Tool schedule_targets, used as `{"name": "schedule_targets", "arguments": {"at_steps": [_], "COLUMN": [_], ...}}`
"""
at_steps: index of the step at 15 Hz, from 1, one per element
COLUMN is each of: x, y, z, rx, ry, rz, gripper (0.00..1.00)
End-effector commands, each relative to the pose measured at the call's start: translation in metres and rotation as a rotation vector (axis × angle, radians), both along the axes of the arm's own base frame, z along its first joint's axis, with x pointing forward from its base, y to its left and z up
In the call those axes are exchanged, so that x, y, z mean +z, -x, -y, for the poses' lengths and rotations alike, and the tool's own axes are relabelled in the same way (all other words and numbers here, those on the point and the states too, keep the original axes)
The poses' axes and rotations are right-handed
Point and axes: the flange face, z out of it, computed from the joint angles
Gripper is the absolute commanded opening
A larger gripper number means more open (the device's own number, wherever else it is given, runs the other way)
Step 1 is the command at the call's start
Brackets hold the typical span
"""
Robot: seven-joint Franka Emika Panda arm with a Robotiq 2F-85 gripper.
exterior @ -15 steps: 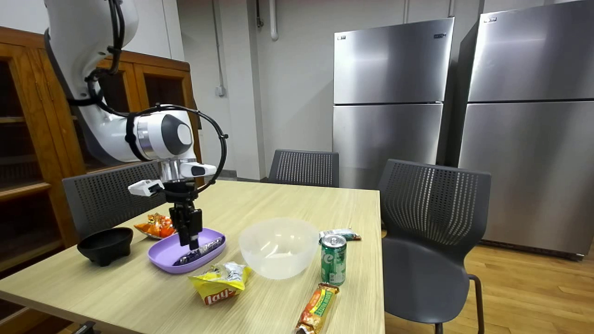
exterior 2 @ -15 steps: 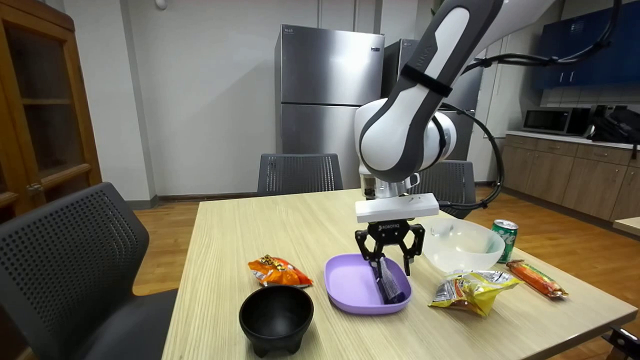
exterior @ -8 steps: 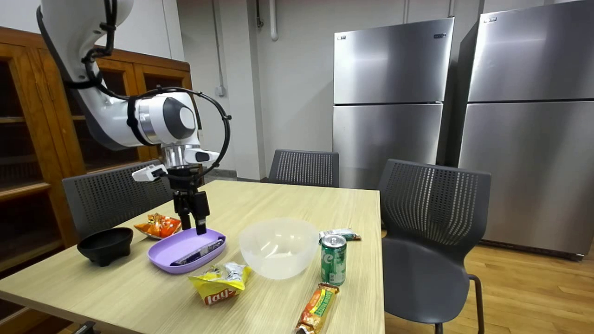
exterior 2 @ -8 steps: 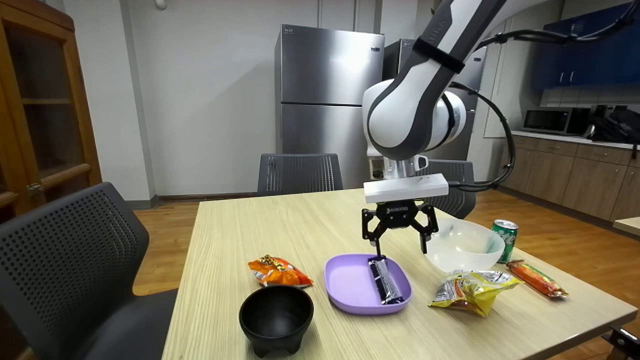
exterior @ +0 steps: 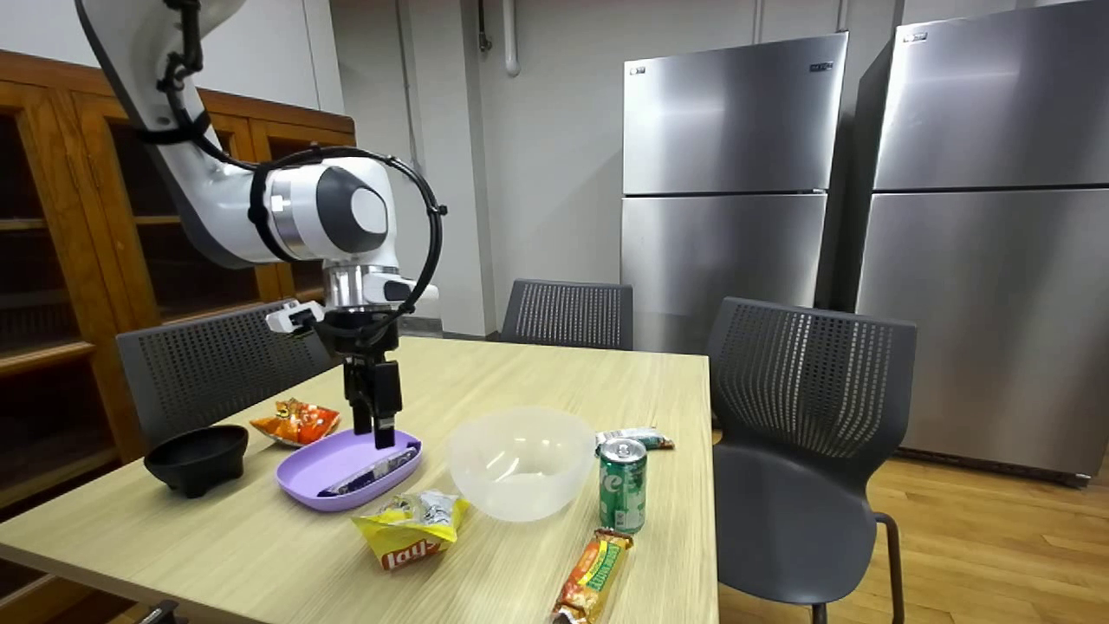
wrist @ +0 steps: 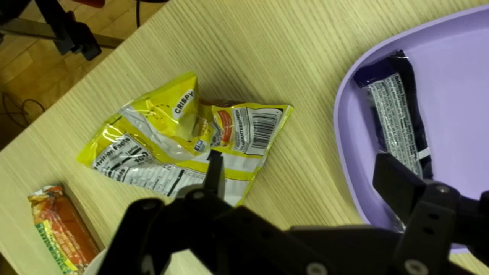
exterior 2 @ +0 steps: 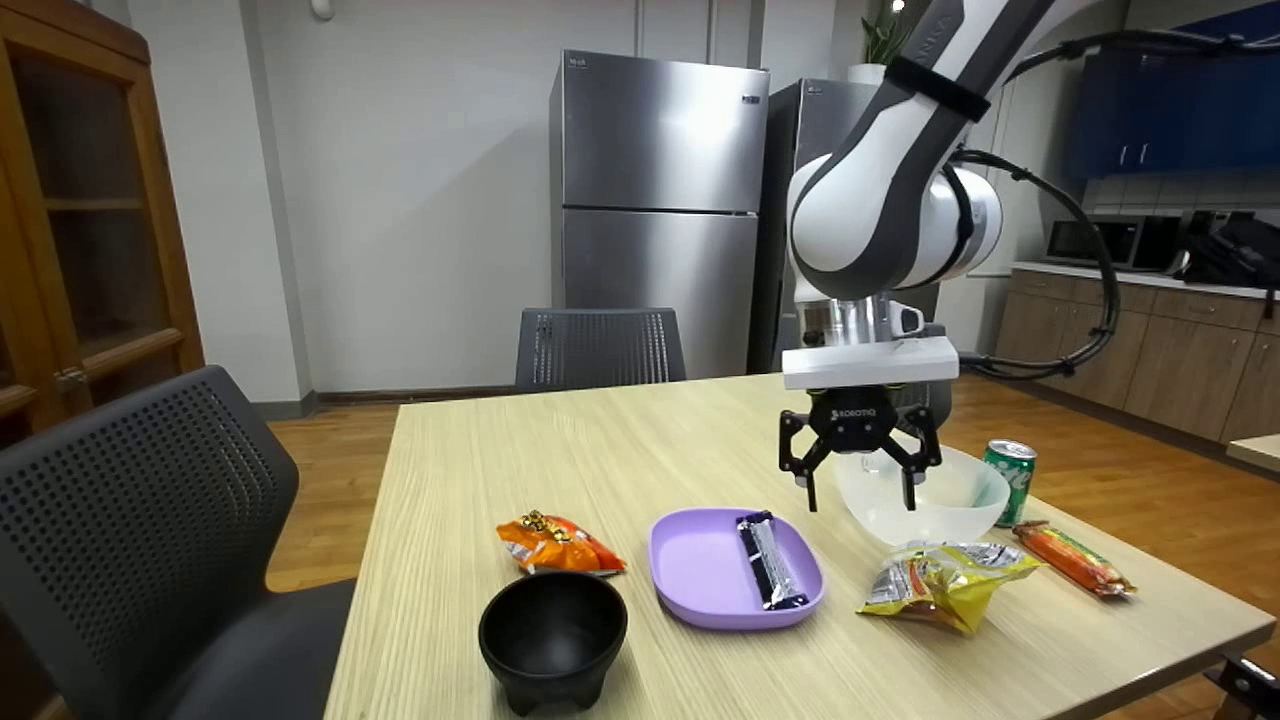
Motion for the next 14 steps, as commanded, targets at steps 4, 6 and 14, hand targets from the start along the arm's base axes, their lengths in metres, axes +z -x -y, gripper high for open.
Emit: {"name": "schedule_targets", "arguments": {"at_steps": [4,6,14], "x": [-0.006,-0.006,-0.010], "y": [0.008,0.008,0.013], "z": [0.019,0.020,0.025], "rx": [-0.052,-0.054,-0.091], "ry": [-0.004,-0.004,-0.011], "rz": [-0.022,-0.023,-0.017], "gripper": [1.00,1.00,1.00]}}
